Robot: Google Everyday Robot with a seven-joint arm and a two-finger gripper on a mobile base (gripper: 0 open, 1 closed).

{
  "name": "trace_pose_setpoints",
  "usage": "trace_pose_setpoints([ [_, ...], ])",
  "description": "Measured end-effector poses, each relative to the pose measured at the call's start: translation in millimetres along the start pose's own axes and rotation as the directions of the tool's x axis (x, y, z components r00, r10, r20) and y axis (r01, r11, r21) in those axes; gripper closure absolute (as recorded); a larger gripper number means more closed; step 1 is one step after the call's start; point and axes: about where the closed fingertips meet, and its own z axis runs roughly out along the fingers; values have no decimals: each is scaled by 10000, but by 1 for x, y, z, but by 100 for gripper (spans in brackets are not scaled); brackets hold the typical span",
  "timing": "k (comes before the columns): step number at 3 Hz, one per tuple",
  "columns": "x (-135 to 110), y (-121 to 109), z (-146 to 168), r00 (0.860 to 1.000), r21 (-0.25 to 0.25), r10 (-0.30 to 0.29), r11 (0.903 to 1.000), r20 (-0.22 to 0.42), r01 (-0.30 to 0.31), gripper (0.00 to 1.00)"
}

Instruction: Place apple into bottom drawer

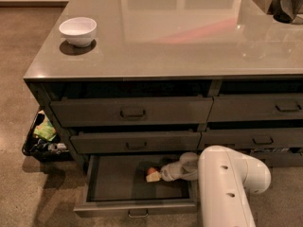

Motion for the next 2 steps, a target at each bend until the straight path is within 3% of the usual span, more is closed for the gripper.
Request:
trace_pose_setpoints([
  [2,0,0,0,10000,-1,0,10000,-1,0,34],
])
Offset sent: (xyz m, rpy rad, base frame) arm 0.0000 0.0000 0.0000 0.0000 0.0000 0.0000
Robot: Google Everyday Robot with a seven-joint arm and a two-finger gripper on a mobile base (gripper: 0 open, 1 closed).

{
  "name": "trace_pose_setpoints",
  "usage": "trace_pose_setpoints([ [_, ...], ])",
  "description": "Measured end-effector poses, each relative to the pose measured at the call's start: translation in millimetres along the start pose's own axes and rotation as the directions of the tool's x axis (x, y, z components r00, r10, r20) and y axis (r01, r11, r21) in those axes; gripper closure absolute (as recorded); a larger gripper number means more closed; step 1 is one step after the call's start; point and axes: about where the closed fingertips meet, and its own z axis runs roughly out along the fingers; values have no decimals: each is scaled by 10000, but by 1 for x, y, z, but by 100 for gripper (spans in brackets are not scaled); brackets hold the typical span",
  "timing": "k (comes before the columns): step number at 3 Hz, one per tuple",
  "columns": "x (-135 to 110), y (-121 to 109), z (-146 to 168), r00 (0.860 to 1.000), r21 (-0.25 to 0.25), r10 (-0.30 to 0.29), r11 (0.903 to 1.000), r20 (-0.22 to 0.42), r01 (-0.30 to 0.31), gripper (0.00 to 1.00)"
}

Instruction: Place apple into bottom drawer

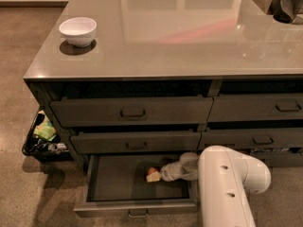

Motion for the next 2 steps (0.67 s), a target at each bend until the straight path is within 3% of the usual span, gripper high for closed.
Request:
trace_pose_setpoints([
  [1,0,0,0,10000,0,0,10000,0,0,11],
  [2,0,0,0,10000,-1,0,10000,-1,0,0],
])
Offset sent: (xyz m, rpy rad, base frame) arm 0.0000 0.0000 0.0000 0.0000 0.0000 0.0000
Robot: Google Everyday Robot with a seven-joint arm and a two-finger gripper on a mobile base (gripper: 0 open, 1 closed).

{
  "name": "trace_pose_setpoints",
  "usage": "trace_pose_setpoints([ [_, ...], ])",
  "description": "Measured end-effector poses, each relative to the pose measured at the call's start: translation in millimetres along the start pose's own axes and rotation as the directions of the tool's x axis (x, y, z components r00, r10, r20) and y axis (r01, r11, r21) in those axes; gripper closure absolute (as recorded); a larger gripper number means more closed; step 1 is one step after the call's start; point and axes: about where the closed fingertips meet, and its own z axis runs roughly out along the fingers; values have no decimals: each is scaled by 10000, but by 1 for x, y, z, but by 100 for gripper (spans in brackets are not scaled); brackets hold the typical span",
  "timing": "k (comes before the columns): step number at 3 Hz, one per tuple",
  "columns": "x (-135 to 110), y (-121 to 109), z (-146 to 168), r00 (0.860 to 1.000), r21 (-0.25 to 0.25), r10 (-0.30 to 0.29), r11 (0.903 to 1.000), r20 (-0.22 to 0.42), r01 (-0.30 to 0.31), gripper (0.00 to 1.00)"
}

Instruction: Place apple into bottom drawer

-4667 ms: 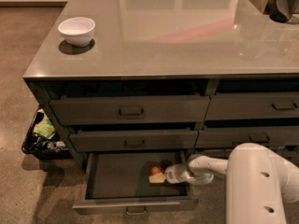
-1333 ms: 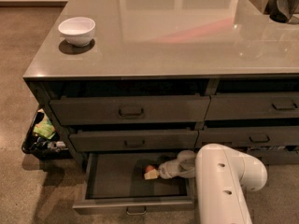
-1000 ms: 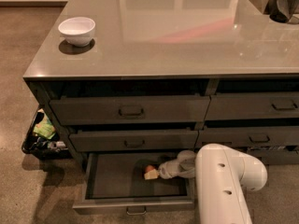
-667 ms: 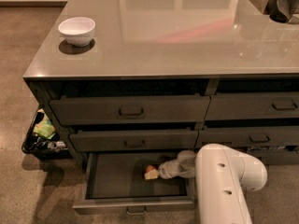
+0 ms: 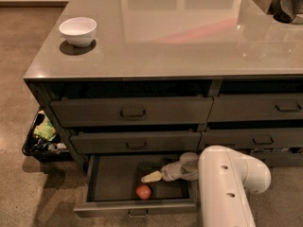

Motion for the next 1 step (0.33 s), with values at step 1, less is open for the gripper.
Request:
trace_pose_setpoints([
  [1,0,0,0,10000,0,0,10000,0,0,0],
])
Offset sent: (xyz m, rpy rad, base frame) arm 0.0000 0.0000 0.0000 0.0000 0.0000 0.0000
